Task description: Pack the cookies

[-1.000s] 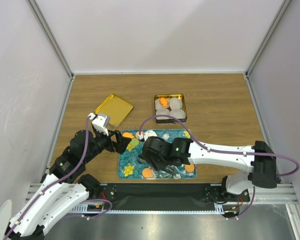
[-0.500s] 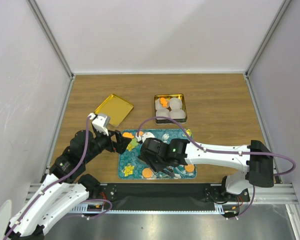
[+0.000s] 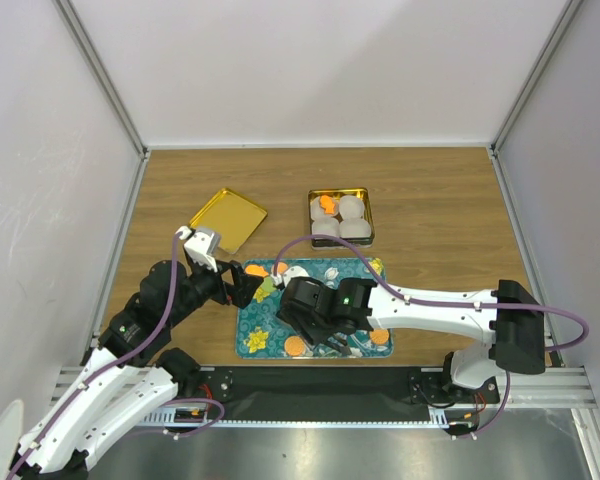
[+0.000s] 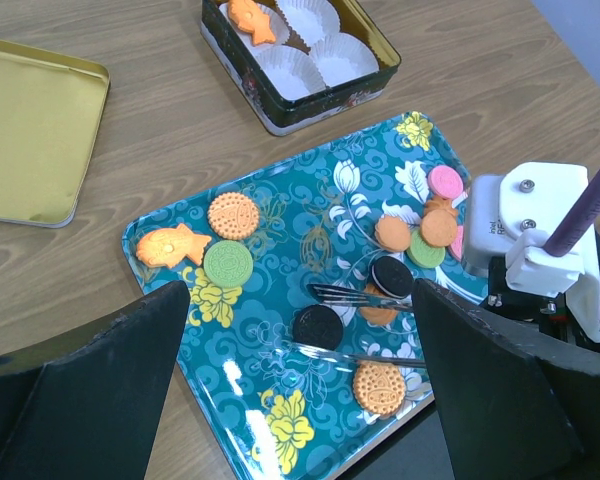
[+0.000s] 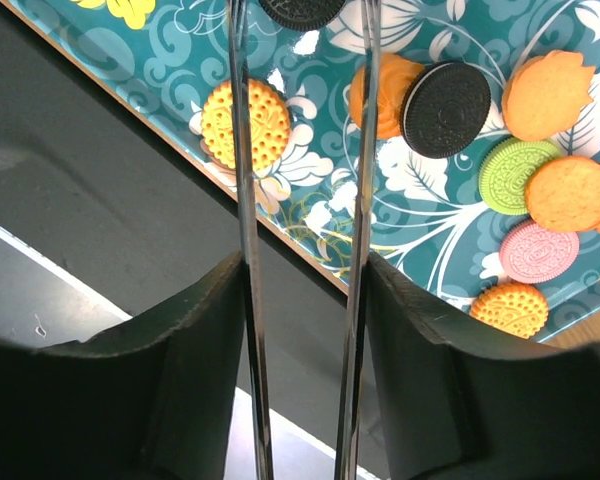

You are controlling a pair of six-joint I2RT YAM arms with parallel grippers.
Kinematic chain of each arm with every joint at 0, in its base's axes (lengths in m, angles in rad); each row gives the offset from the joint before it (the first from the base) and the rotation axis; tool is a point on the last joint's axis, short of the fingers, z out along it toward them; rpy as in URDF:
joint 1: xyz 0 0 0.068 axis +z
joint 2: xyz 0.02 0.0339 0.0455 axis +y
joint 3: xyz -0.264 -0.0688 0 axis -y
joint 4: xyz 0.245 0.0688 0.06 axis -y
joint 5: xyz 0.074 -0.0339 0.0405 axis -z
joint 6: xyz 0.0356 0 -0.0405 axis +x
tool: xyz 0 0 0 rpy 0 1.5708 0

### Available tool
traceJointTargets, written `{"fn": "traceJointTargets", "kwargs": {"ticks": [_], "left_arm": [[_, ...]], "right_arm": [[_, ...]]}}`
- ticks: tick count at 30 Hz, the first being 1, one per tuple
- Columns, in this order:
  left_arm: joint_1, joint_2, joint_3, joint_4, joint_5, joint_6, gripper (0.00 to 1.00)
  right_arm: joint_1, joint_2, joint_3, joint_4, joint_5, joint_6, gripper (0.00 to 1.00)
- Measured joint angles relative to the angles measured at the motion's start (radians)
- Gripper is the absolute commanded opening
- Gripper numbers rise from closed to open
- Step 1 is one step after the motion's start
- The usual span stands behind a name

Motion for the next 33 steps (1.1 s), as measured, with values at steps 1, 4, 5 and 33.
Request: {"fn": "traceJointTargets", "kwargs": {"ticks": [1, 4, 5, 33], "left_arm": [[0.000, 0.000, 0.000, 0.000, 0.000, 0.000, 1.00], [-0.001, 0.000, 0.000, 0.000, 0.000, 0.000, 1.00], [-0.002, 0.000, 0.000, 0.000, 0.000, 0.000, 1.00], [-0.004, -0.010, 0.000, -0.001, -0.002, 0.000, 1.00]], "right_arm": [[0.000, 0.000, 0.000, -0.002, 0.000, -0.001, 0.50], [0.000, 0.000, 0.000, -0.008, 0.000, -0.005, 0.43], [0.000, 0.000, 0.000, -0.010, 0.000, -0.007, 0.40], [-0.715, -0.092, 0.157, 0.053, -0.051, -0.113, 0.29]]}}
